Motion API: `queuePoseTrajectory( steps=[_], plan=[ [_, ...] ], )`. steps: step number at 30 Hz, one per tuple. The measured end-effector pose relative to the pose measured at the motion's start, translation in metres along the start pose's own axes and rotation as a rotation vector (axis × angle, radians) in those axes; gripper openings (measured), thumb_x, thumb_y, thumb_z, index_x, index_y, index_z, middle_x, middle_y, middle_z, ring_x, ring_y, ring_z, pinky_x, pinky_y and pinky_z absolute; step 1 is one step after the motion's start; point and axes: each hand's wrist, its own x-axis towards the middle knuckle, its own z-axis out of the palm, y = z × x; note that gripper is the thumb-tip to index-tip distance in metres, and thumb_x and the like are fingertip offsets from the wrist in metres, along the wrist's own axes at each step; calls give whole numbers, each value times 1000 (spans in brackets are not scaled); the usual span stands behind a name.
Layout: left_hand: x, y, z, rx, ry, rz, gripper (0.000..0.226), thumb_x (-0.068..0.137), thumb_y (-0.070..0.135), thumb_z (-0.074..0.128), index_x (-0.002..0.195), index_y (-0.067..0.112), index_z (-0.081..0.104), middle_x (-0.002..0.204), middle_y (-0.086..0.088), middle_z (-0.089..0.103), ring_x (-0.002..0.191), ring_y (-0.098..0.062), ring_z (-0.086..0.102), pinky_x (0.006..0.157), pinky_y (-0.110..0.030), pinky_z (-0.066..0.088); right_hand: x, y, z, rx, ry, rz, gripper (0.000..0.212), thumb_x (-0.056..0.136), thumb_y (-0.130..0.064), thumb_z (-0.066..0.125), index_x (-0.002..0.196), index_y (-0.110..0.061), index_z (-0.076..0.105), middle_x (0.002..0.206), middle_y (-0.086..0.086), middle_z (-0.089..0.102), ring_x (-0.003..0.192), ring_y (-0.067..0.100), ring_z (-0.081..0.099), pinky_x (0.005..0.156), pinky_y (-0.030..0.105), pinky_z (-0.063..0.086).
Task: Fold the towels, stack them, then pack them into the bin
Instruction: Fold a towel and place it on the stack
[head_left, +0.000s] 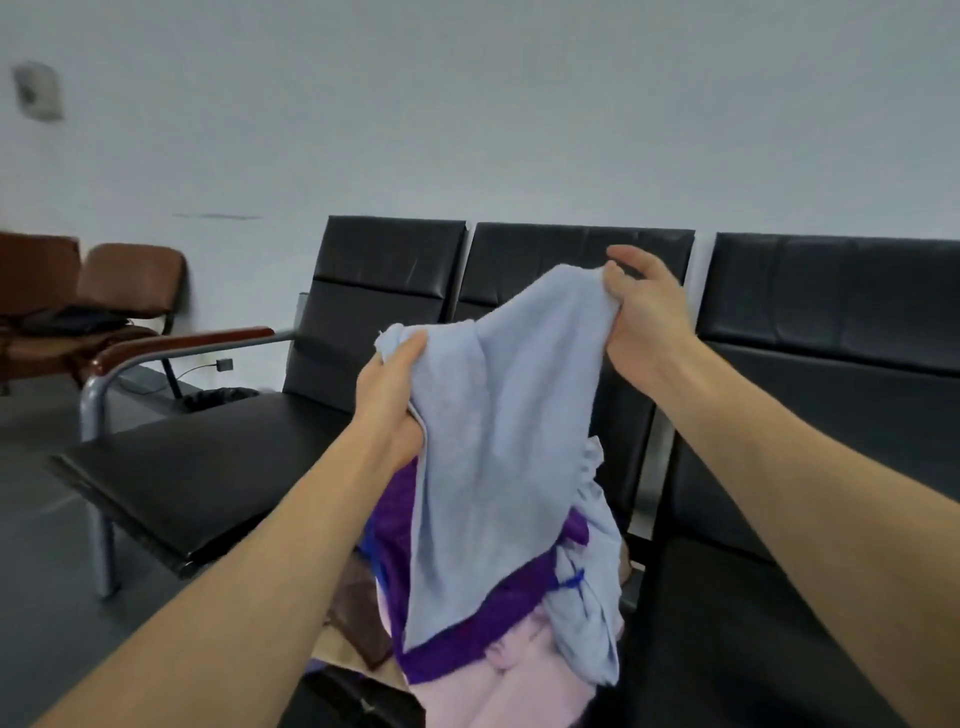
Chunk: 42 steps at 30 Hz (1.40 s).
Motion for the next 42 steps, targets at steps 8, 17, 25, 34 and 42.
queuePoseTrajectory(
  steps=[8, 17, 25, 34, 42],
  plan=[
    [-22, 49, 55, 204, -133, 141, 29, 88, 43, 64, 101, 17, 66, 100, 0, 71, 92, -14, 67, 81, -30, 54, -11, -68, -37, 154, 174, 58, 20, 84, -2, 58, 91, -11, 75, 105, 11, 68, 99, 25, 66, 92, 39, 54],
    [-65, 65, 126, 441, -229, 115, 33, 72, 41, 81, 88, 15, 68, 95, 2, 68, 87, -17, 63, 70, -30, 50, -27, -155, -136, -197, 314, -114, 30, 88, 0, 55, 83, -23, 75, 112, 0, 66, 106, 18, 60, 91, 31, 52],
    [-88, 38, 174, 636, -314, 28, 37, 90, 36, 64, 109, 4, 65, 112, -8, 66, 96, -25, 63, 75, -37, 55, -59, -222, -233, -217, 537, -182, 36, 83, 7, 51, 77, -23, 72, 113, 7, 65, 101, 19, 59, 73, 23, 48],
    [-122, 6, 219, 893, -381, 83, 40, 102, 37, 37, 115, 3, 54, 108, -16, 61, 89, -29, 61, 55, -32, 49, -103, -244, -288, -309, 636, -88, 16, 70, -4, 80, 70, -13, 67, 80, 0, 65, 90, 20, 59, 74, 33, 47],
    [-117, -9, 211, 1152, -253, 348, 38, 99, 29, 47, 80, -1, 61, 72, -19, 69, 64, -31, 69, 60, -34, 57, -111, -243, -321, -636, 654, -165, 10, 80, -13, 74, 82, -23, 74, 98, -1, 70, 98, 18, 61, 81, 33, 53]
  ],
)
